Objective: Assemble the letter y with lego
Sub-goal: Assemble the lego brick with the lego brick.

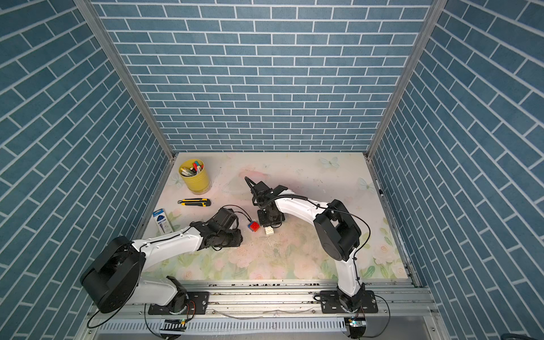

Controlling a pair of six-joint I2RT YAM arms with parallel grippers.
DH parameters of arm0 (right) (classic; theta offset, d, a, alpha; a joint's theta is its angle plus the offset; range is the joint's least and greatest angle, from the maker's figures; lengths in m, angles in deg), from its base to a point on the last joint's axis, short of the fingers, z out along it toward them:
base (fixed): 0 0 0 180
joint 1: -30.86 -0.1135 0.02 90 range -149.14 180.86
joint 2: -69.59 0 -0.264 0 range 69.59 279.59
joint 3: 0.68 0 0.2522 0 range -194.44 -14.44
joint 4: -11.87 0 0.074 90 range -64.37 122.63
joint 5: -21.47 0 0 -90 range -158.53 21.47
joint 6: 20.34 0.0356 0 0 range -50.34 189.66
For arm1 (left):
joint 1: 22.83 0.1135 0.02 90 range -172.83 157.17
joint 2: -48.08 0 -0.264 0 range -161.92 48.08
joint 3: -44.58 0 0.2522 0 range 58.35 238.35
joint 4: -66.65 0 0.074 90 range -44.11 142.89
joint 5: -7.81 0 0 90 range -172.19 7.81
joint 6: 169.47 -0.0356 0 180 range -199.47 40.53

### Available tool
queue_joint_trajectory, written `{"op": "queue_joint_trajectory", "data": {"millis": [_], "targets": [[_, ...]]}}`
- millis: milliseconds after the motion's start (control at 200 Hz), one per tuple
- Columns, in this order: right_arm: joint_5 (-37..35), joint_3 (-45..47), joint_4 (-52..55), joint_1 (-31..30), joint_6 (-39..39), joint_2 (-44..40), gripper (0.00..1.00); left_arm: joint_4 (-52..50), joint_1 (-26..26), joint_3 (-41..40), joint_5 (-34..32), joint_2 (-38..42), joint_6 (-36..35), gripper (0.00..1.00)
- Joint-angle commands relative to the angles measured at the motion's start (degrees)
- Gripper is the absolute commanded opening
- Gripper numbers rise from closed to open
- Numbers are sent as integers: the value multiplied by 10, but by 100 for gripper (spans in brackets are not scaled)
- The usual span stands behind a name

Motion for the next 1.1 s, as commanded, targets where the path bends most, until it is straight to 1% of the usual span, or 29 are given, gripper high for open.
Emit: {"op": "queue_joint_trajectory", "data": {"millis": [0,145,225,290,305,330,510,525,590,690,785,870,1095], "targets": [[-54,68,45,-9,8,56,23,-26,3,-12,-5,-16,2,48],[-45,81,26,-14,10,35,23,-21,3,-11,-1,-22,1,48],[1,87,4,-12,14,34,23,-23,3,-8,0,-26,0,48],[19,81,-5,-12,19,39,23,-24,3,-8,-1,-25,-1,48],[37,80,-8,-11,19,40,23,-24,3,-8,-1,-24,-1,48],[43,77,-10,-11,19,42,23,-25,3,-9,-1,-23,-1,48],[26,50,11,2,12,65,23,-24,3,-9,-2,-22,-1,48],[14,47,12,5,12,66,23,-24,3,-9,-2,-21,-1,48],[8,45,13,11,8,70,23,-24,3,-11,-2,-20,-1,48],[-23,40,15,13,6,80,22,-23,3,-13,-3,-18,-1,48],[-43,55,-18,12,6,79,22,-22,3,-11,-3,-24,-1,48],[-66,53,-19,8,0,83,22,-21,3,-10,-2,-25,0,48],[-36,53,-40,10,-5,33,22,-24,3,-9,-1,-21,0,48]]}}
